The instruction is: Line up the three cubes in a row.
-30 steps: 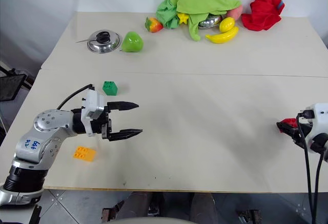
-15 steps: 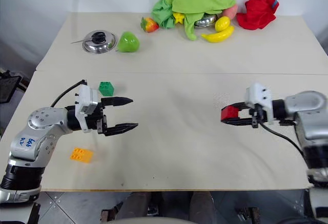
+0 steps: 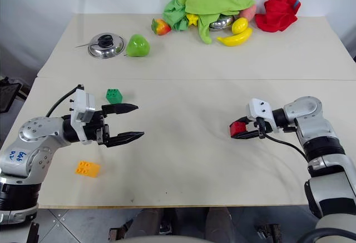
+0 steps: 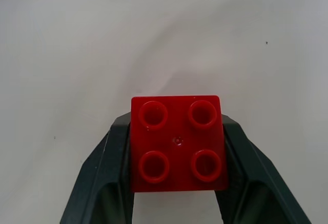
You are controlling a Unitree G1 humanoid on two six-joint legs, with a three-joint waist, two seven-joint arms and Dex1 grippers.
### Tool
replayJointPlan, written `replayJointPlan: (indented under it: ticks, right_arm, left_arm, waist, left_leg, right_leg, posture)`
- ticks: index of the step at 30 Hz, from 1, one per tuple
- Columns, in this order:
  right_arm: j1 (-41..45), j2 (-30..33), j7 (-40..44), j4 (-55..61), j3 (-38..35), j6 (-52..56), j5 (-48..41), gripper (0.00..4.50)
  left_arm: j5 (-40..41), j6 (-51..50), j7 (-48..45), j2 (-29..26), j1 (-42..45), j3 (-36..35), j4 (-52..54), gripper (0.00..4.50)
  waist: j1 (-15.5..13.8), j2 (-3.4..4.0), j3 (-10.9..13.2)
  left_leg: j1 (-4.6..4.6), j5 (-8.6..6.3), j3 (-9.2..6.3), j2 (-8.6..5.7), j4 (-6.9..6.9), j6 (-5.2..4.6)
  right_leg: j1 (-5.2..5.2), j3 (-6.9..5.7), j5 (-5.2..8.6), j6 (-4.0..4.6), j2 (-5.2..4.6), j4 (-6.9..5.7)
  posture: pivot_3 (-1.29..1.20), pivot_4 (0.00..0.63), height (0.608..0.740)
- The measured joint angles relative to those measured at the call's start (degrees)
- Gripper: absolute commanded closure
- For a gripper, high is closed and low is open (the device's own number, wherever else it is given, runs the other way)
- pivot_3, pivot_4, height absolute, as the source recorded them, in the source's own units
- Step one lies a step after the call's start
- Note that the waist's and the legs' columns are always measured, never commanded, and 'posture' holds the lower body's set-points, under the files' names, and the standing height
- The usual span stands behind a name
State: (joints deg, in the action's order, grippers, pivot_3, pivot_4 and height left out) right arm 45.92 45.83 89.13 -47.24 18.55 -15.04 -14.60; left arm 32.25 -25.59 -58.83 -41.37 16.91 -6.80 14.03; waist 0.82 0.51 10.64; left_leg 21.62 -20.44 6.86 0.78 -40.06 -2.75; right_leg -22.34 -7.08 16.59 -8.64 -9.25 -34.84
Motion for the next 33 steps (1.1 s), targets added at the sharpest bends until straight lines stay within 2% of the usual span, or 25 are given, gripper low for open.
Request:
replayJointPlan:
  ticks: [5,9,12,16,19,23,26,30,33]
  right_arm:
    - [0.50,-0.41,0.01,-0.39,-0.05,-1.05,-1.73,0.01]
    - [-0.97,2.14,-0.01,7.88,-1.82,0.72,-8.34,0.01]
    - [-4.53,4.10,-0.03,16.72,-7.19,2.63,-15.92,0.01]
    - [-10.52,1.58,-0.64,25.98,-14.34,7.07,-23.17,0.01]
    - [-16.50,0.12,-2.32,34.29,-16.76,12.08,-26.41,0.01]
    - [-26.34,-5.22,-7.97,44.77,-20.29,14.42,-28.44,0.01]
    - [-31.28,-6.09,-10.47,50.97,-21.66,15.68,-28.61,0.01]
    - [-37.18,-8.81,-13.70,56.46,-23.27,16.29,-28.45,0.01]
    - [-38.19,-10.54,-15.39,56.41,-24.05,15.32,-26.95,0.01]
  left_arm:
    - [0.15,0.46,-0.04,0.01,0.13,-1.61,-0.74,0.00]
    - [2.07,2.03,-0.76,-0.38,-0.08,-7.14,-2.52,0.00]
    - [2.11,4.18,-1.14,-3.04,-4.20,-14.13,-6.64,0.00]
    - [1.76,7.00,-0.73,-3.75,-12.94,-22.80,-11.07,0.00]
    - [1.22,9.39,0.46,-3.50,-20.01,-29.55,-13.19,0.00]
    - [2.09,9.08,4.51,0.89,-30.58,-40.09,-15.30,0.00]
    - [2.20,9.78,5.13,2.62,-35.97,-42.94,-15.19,0.00]
    - [2.36,12.50,7.11,5.22,-37.23,-46.08,-15.36,0.00]
    - [1.75,14.06,7.90,5.55,-36.53,-43.50,-14.38,0.00]
  waist:
    - [0.34,0.01,0.01]
    - [0.74,0.03,0.03]
    - [0.92,0.03,0.03]
    - [0.82,-0.04,0.08]
    - [0.72,-0.10,0.08]
    - [0.53,-0.14,0.09]
    - [-0.17,-0.18,0.09]
    - [-0.92,-0.40,-0.05]
    - [-0.82,-0.40,-0.06]
  left_leg:
    - [0.01,0.00,-0.01,0.00,0.02,0.00]
    - [0.02,0.00,-0.03,0.01,0.05,0.01]
    - [0.01,-0.03,-0.06,0.04,0.08,0.05]
    - [0.00,-0.04,-0.04,0.06,0.07,0.06]
    - [0.01,-0.07,-0.08,0.05,0.09,0.07]
    - [0.01,-0.18,-0.08,0.02,0.09,0.03]
    - [0.00,-0.22,-0.08,-0.03,0.05,0.02]
    - [-0.10,-0.44,-0.11,0.03,0.06,0.40]
    - [-0.11,-0.44,-0.03,0.01,0.06,0.39]
  right_leg:
    - [-0.03,0.01,0.00,0.01,0.00,-0.01]
    - [-0.06,-0.01,0.01,0.02,-0.04,-0.02]
    - [-0.05,-0.11,0.03,0.05,-0.03,-0.01]
    - [-0.06,-0.14,0.03,0.05,-0.07,-0.03]
    - [-0.06,-0.18,0.03,0.06,-0.16,-0.02]
    - [-0.04,-0.30,0.03,0.06,-0.24,0.02]
    - [-0.04,-0.28,0.02,0.06,-0.31,0.03]
    - [-0.03,-0.28,0.03,0.16,-0.35,0.20]
    - [-0.05,-0.26,-0.01,0.22,-0.37,0.11]
  posture:
    - [0.00,0.150,0.740]
    - [0.00,0.150,0.740]
    - [0.00,0.150,0.740]
    - [0.00,0.150,0.740]
    - [0.00,0.150,0.740]
    - [0.00,0.150,0.740]
    - [0.00,0.150,0.740]
    - [0.00,0.150,0.740]
    - [0.00,0.150,0.740]
